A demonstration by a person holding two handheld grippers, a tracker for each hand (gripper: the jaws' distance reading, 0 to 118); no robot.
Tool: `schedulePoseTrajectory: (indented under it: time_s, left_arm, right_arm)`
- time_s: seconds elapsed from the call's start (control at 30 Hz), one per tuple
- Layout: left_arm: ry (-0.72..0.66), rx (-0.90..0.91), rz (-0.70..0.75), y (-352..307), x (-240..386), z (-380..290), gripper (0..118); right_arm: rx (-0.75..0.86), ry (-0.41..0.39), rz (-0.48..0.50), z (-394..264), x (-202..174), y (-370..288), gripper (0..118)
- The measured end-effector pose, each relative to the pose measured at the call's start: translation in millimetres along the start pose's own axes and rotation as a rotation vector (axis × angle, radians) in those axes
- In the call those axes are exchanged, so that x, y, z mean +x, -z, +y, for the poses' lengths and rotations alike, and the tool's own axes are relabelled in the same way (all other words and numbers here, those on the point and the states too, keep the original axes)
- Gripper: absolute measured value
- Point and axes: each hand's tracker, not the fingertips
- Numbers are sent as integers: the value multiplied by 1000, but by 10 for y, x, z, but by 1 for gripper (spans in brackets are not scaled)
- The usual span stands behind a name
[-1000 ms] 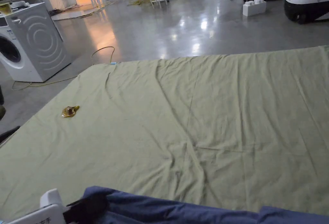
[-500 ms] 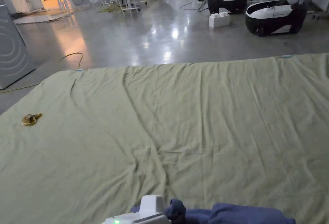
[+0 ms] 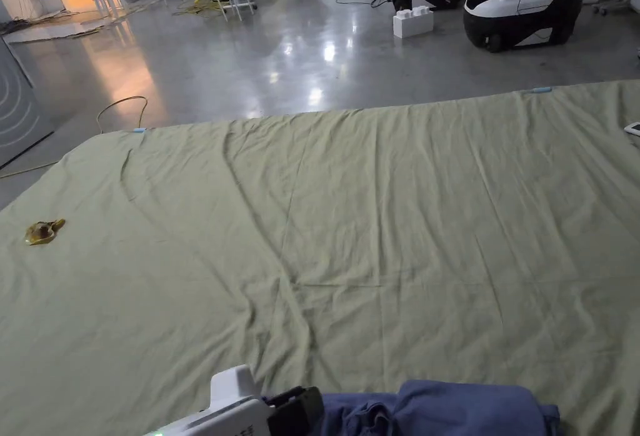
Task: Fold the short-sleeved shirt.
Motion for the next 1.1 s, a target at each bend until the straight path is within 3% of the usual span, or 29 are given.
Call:
schedulePoseTrajectory:
  time_s: [0.03,0.07,0.17,0.3,0.43,0.47,0.5,0.57,0.6,0.67,0.8,0.9,0.93,1.0,1.03,1.07,1.1]
  left_arm:
    - [-30,-21,-28,67,-21,-61,22]
    - [-31,-46,-39,155,12,-160,9]
    - [28,-177,-162,474,170,-393,9]
    - [25,-180,-135,783,158,-501,8]
    - [-13,-205,-142,653,138,-324,8]
    - [25,-183,-139,565,111,-273,15]
    - [51,-154,-141,446,42,-211,29]
    - [89,-107,-146,159,-113,-94,82]
    - [-34,-31,-156,45,-287,23,97]
    - [-176,20,-179,-205,-561,193,102]
    - [-291,27,-108,-179,-1143,236,101]
    - [-385,-74,-138,38,-1287,52,92]
    - [-370,-43,-156,-34,-955,-50,92]
    - [-378,-14,-225,-60,-883,-96,81]
    - [-416,-32,-267,-32,-883,-109,63]
    - [-452,-74,-216,67,-974,-117,26]
    - [-429,-79,-194,95,-940,-152,11]
  right_arm:
    - [-2,3,10,-3,-8,19,0]
    - [-5,6,18,-8,-20,39,0]
    - [-10,-17,24,-13,-78,44,0]
    - [-21,-98,12,5,-206,17,0]
    - [-36,-82,18,-7,-216,48,0]
    - [-37,-77,18,-10,-220,54,0]
    - [-36,-76,17,6,-240,47,0]
    - [-35,-71,28,10,-248,56,0]
    - [-37,-68,36,11,-249,69,0]
    - [-42,-66,52,7,-238,95,0]
    - [-57,-59,67,-23,-273,152,0]
    - [-59,-54,72,-18,-310,126,0]
    - [-56,-58,73,-15,-319,108,0]
    - [-54,-64,74,-9,-322,88,0]
    - [-57,-61,72,-7,-297,91,0]
    - [-60,-54,70,-8,-278,98,0]
    - [-66,-46,71,-10,-262,108,0]
